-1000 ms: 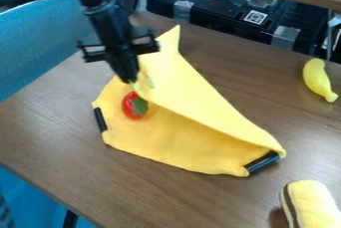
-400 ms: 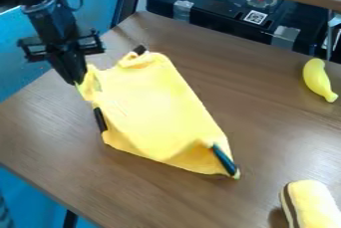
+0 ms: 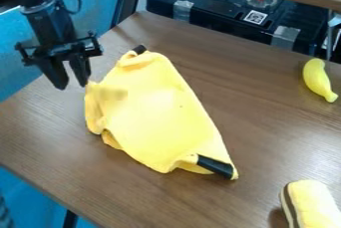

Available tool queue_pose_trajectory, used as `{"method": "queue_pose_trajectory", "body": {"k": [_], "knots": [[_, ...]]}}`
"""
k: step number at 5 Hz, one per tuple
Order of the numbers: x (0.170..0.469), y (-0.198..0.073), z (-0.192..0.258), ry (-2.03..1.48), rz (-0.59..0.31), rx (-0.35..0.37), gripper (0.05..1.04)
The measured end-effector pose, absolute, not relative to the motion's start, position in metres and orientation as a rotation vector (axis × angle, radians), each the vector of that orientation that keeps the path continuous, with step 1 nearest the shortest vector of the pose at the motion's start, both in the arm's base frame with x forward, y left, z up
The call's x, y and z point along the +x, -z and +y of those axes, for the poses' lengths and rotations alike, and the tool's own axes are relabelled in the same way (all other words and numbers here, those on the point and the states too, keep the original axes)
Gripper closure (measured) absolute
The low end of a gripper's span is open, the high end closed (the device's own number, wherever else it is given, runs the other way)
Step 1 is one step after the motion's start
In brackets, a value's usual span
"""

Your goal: Fold cloth from right to left to cover red figure

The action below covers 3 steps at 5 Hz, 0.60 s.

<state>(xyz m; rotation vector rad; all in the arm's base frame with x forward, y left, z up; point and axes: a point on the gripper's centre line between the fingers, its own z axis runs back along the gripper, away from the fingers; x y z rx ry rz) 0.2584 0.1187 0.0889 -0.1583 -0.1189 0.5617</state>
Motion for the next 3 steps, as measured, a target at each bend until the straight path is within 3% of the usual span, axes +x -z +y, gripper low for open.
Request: {"method": "queue_pose_trajectory", "body": {"k": [1,2,3], "knots": [[0.261,-0.09,0.117,-0.509,-0.016,-0.156,0.189],[0.269,-0.101,0.101,-0.306,0.105,-0.025,0.081],[0.268,-0.132,0.092,-0.089,0.102,0.132,0.084]]}}
